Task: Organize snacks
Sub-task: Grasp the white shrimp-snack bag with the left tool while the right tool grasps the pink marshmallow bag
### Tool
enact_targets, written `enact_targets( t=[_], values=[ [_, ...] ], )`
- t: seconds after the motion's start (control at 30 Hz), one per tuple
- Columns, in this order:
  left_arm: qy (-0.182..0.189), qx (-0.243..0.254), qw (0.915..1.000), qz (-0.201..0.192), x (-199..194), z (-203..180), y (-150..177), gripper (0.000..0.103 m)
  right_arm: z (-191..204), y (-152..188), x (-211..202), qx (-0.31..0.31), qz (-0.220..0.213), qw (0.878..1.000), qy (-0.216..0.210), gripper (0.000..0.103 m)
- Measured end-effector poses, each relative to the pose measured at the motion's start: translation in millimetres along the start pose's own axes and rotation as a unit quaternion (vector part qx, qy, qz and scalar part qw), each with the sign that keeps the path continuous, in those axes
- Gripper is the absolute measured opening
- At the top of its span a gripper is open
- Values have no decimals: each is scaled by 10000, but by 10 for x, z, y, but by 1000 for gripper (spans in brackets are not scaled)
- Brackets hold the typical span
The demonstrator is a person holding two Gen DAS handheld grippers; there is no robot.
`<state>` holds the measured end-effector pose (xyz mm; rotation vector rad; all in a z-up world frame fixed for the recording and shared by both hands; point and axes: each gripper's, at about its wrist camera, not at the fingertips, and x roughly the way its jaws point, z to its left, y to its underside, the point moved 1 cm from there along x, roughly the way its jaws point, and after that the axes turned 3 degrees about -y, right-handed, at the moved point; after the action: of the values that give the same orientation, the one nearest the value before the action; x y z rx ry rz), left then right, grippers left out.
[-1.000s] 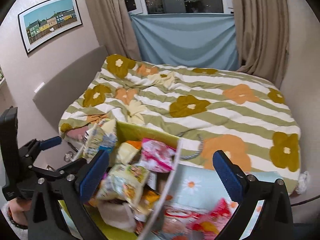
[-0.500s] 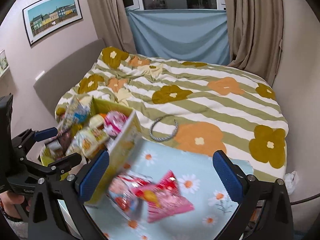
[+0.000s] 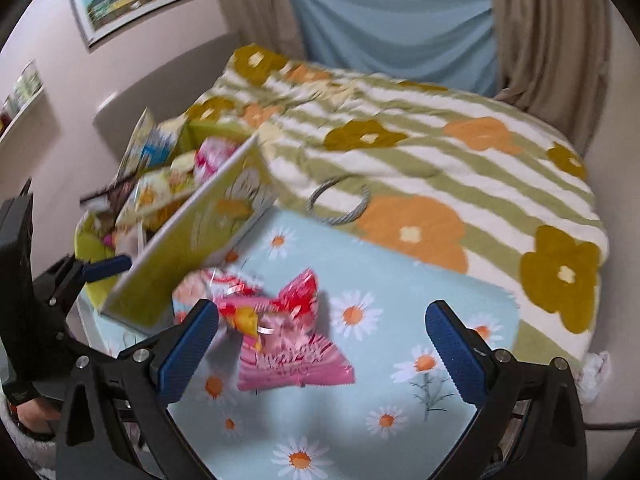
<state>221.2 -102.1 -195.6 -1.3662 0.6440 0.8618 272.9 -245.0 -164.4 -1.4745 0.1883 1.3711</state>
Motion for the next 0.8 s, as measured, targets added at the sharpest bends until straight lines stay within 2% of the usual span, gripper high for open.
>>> enact_targets(
  t=[0.13,0.23,0.3,0.43,0.8],
  values=[
    [-153,199,9996,86,175,-127,39,101,-29,106,300,36,266,9992,-301,103],
    [-408,371,9983,168,313,-200,52,98,-57,149,393,130,317,9983,-478,103],
    [-634,386,9969,278,404,-210,67,95,-68,181,448,134,355,9979,-517,103],
    [-839,309,9951,432,537,-177,94,92,-75,231,582,121,501,9969,-595,103],
    [-1020,436,9923,554,737,-238,139,86,58,290,963,-211,784,9933,-828,103]
  ],
)
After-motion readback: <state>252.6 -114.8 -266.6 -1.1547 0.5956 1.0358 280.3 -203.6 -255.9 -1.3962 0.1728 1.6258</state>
